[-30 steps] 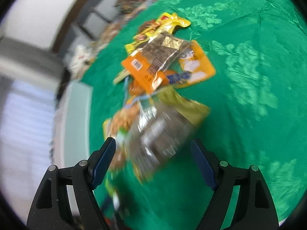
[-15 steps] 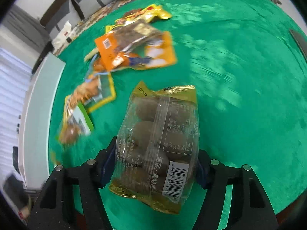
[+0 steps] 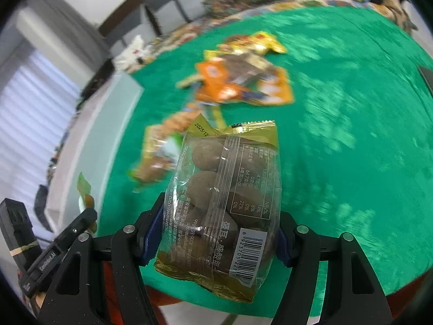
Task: Organize snacks
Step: 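Carry both bags into the white box and open both tools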
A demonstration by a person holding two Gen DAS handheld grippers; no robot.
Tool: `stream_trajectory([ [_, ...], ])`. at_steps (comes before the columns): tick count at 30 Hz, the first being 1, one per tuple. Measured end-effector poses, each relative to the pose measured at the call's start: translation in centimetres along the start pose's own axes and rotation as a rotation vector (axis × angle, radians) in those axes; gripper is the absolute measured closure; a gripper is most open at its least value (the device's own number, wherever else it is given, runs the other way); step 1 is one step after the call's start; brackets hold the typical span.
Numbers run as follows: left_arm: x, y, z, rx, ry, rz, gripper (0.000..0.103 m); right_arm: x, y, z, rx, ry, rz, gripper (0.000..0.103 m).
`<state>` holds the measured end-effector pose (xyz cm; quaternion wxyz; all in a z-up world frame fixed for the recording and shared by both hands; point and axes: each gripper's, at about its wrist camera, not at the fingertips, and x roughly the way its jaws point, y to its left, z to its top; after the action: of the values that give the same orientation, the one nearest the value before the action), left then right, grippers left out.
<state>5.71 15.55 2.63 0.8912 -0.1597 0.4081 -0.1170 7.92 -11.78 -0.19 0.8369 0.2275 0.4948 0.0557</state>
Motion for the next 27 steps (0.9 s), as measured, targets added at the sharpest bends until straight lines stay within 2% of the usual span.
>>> stream_trajectory([
  [5,-5.5,5.0,5.4,-0.04,-0.104,0.08,0.046,-0.3,5.7,2.2,-0.066,-0.009,0.134,0.033],
  [6,-6.2,6.2,6.2,-0.051,-0.121,0.103,0.046,-0.2,8.0,3.2,-0.095,-0.008,0.176,0.033],
  [8,-7.5,9.2,8.0,-0.067,-0.151,0.188,0.046,0.1,11.5,4.4,-0.143,-0.002,0.23,0.033],
  [10,-8.4,12.3,9.3,-0.081,-0.162,0.262,0.046,0.9,17.0,5.7,-0.234,0.004,0.298,0.033],
  [13,-8.6,15.9,10.2,-0.093,-0.148,0.359,0.044,2.7,24.1,6.5,-0.35,0.002,0.353,0.033],
  [14,-8.2,17.4,10.5,-0.094,-0.121,0.404,0.042,3.5,26.5,6.7,-0.387,-0.001,0.369,0.031],
  [16,-7.3,19.2,10.6,-0.105,-0.067,0.46,0.03,6.9,31.6,7.2,-0.431,0.041,0.406,0.028],
  [17,-7.0,20.4,10.5,-0.121,-0.043,0.487,0.021,8.1,32.9,7.2,-0.438,0.073,0.401,0.027],
  [18,-7.0,21.1,10.2,-0.129,-0.036,0.509,0.02,10.0,34.7,7.4,-0.45,0.124,0.368,0.027],
  [20,-6.9,21.7,9.3,-0.145,-0.03,0.554,0.02,11.8,36.2,7.6,-0.469,0.13,0.336,0.027],
  [22,-6.9,21.9,8.7,-0.16,-0.039,0.569,0.02,11.1,36.6,7.5,-0.472,0.091,0.356,0.027],
  [25,-7.2,20.2,8.5,-0.149,-0.102,0.574,0.02,9.8,34.9,7.2,-0.472,0.041,0.378,0.027],
  [27,-6.8,18.6,8.9,-0.115,-0.138,0.534,0.02,8.9,31.7,6.5,-0.478,0.0,0.328,0.027],
])
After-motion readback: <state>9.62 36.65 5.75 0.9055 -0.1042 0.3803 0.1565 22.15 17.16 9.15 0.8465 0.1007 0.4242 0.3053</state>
